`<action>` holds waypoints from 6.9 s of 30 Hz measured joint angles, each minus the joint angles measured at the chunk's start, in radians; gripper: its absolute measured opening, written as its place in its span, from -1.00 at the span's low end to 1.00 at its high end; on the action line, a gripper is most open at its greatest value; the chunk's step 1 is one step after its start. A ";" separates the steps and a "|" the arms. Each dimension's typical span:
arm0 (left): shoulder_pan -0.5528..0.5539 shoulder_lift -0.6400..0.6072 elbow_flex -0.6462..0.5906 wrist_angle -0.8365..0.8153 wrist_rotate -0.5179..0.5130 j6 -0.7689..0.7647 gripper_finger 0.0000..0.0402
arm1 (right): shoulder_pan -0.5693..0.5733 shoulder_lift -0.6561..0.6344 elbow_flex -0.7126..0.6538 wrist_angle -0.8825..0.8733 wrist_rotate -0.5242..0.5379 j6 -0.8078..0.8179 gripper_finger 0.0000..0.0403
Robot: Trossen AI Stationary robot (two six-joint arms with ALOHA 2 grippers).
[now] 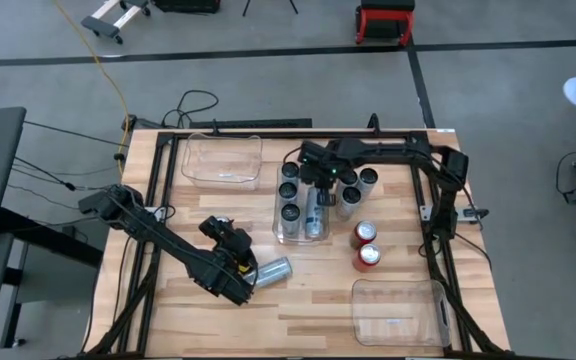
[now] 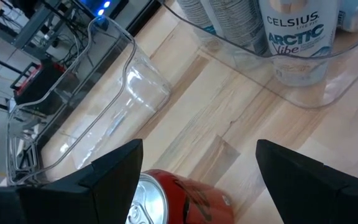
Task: Sort soda cans
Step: Adjust the white blue soda can, then remove the white blue soda can from the middle transparent bin
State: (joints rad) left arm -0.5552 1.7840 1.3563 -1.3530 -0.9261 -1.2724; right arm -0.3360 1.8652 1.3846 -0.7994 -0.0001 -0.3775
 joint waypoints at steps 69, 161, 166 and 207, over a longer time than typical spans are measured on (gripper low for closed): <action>0.003 0.000 0.000 0.000 -0.022 -0.005 0.52 | 0.029 -0.127 -0.037 0.074 -0.105 0.054 -1.00; -0.029 0.000 0.000 -0.003 -0.021 -0.032 0.52 | 0.278 -0.057 -0.034 -0.019 -0.011 -0.399 0.44; -0.028 0.000 0.000 -0.002 -0.021 -0.027 0.52 | 0.265 -0.046 -0.034 -0.019 -0.016 -0.438 0.44; -0.028 0.000 0.000 0.005 -0.028 0.011 0.52 | 0.262 0.031 -0.033 0.046 -0.067 -0.524 0.44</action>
State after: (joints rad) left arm -0.5831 1.7840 1.3560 -1.3476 -0.9539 -1.2614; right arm -0.0735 1.8961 1.3518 -0.7532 -0.0673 -0.9012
